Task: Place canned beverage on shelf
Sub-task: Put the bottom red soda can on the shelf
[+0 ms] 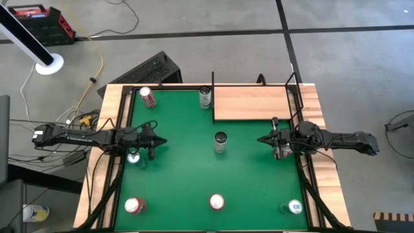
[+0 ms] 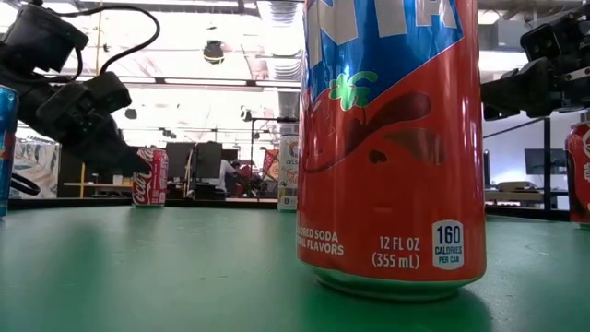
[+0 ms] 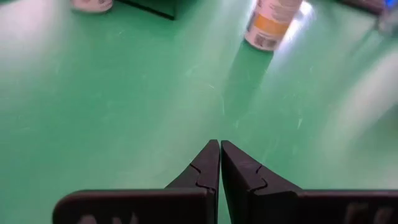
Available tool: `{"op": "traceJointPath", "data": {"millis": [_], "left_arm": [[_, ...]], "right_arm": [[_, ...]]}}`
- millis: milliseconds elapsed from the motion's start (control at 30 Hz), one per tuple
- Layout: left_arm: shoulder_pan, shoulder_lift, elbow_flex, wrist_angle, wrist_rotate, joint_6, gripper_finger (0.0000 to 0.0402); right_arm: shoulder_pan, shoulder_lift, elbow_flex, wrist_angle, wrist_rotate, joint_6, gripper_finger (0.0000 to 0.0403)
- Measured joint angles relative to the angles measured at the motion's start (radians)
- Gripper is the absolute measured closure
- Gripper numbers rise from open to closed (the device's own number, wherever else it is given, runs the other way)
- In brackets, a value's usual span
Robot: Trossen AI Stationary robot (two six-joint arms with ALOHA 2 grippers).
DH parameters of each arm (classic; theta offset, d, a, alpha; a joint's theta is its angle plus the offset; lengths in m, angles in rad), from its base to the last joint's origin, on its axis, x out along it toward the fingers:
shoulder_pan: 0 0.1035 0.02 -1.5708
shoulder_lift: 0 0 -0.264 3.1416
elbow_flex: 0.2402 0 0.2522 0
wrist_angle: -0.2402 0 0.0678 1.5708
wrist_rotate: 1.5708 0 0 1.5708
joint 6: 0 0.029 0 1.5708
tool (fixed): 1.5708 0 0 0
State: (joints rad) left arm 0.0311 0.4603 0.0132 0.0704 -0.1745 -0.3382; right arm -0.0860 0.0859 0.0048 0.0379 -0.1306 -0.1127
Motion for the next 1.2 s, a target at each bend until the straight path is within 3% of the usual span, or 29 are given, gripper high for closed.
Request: {"op": "traceJointPath", "data": {"millis": [167,300,367,533,633,800,933,1067,1200], "left_arm": [[0.000,-0.002,0.000,0.052,0.065,-0.288,0.0401],[0.000,-0.002,0.000,0.220,0.153,-0.327,0.0401],[0.001,-0.002,0.009,0.301,0.122,-0.292,0.0401],[0.001,0.010,0.133,0.297,-0.041,-0.081,0.0401],[0.003,0.048,0.223,0.295,-0.100,0.087,0.0401],[0.046,0.160,0.375,0.285,-0.123,0.325,0.0401],[0.111,0.264,0.473,0.284,-0.032,0.404,0.0401],[0.175,0.361,0.541,0.283,0.141,0.406,0.0401],[0.209,0.434,0.588,0.277,0.255,0.406,0.0401]], "right_arm": [[0.000,0.000,0.000,0.000,0.000,0.000,0.0378],[0.000,0.000,0.000,0.010,0.000,-0.033,0.0378],[0.000,0.000,0.000,0.048,-0.002,-0.046,0.0378],[0.000,0.000,0.016,0.246,-0.002,0.002,0.0378],[0.000,-0.002,0.038,0.469,-0.002,0.086,0.0378],[0.000,0.001,0.040,0.892,-0.002,0.095,0.0378],[0.000,0.007,0.051,1.057,-0.002,0.137,0.0378],[0.000,0.056,0.128,0.982,-0.002,0.169,0.0378],[0.001,0.205,0.235,0.919,-0.001,0.182,0.0378]]}}
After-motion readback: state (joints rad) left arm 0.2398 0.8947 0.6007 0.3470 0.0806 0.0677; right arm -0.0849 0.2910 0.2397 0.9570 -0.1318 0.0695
